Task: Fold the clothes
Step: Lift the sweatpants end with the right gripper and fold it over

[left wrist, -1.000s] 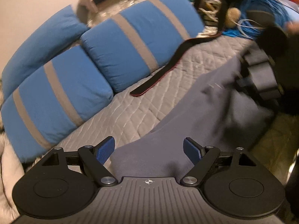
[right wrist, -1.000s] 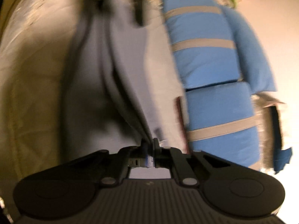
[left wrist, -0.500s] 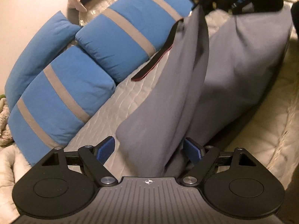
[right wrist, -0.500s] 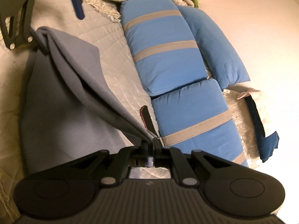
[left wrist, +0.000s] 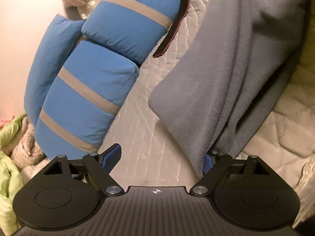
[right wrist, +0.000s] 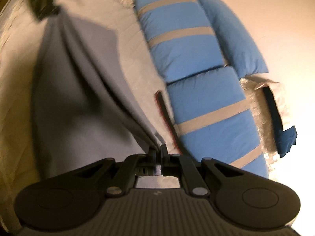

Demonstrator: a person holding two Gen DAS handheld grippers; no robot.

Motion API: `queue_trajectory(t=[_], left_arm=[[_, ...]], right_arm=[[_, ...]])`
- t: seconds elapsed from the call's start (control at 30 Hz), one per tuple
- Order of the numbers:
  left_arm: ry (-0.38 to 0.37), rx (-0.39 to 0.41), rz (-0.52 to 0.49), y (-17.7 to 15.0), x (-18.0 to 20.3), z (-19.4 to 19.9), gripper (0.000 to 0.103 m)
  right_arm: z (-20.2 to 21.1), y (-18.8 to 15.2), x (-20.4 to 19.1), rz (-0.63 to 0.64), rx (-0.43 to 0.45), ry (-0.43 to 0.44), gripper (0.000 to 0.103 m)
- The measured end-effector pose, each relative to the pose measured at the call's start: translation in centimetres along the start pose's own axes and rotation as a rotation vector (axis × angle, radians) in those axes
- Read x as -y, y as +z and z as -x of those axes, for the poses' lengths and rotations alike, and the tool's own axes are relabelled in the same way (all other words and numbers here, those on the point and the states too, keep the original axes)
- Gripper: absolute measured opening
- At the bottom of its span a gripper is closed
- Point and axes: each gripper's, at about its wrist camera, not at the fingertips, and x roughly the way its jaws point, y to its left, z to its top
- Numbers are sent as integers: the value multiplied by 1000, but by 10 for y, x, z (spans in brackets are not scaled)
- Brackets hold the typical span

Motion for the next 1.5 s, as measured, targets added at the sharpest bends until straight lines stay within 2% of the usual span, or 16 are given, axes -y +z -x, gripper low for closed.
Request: queue_trajectory(t=[0.07, 0.17, 0.23, 0.37, 0.63, 0.73, 0.83, 1.0, 1.13, 1.17, 1.2, 1.33, 1.4, 1.47, 1.5], left_arm=[[22, 2, -69, 1, 10, 1, 81], [58, 8, -167, 1, 23, 3, 81], [71, 10, -190, 1, 26, 3, 81], [94, 19, -218, 0, 30, 6, 81], [170, 52, -375, -1, 53, 11, 81], [126, 20, -299, 2, 45, 6, 81], [65, -16, -179, 5, 29, 1, 82], [-12, -49, -35, 2, 6, -6, 86], [-108, -77, 126, -6, -19, -14, 90], [-129, -84, 167, -8, -25, -15, 91], [-156, -96, 221, -11, -33, -17, 91], [-260, -131, 412, -27, -56, -24, 91], [-278, -119, 435, -32, -59, -21, 91], [-275, -99, 409, -31, -59, -10, 90], [-273, -93, 388, -30, -58, -4, 90]], right_arm=[[2, -5, -20, 47, -34, 25, 4], [4, -8, -40, 145, -50, 3, 3], [5, -7, -42, 145, -70, 26, 3], [7, -11, -53, 227, -91, 52, 3], [14, -16, -57, 261, -142, 86, 3], [10, -17, -62, 275, -157, 123, 3], [8, -16, -71, 297, -164, 156, 3], [6, -14, -74, 286, -161, 154, 4], [8, -13, -76, 293, -149, 158, 4], [10, -13, -77, 293, -146, 160, 9], [11, -13, -77, 287, -144, 159, 19], [14, -12, -70, 244, -134, 155, 37], [16, -12, -61, 194, -123, 159, 49], [23, -15, -46, 113, -101, 171, 73], [27, -16, -39, 73, -91, 177, 77]])
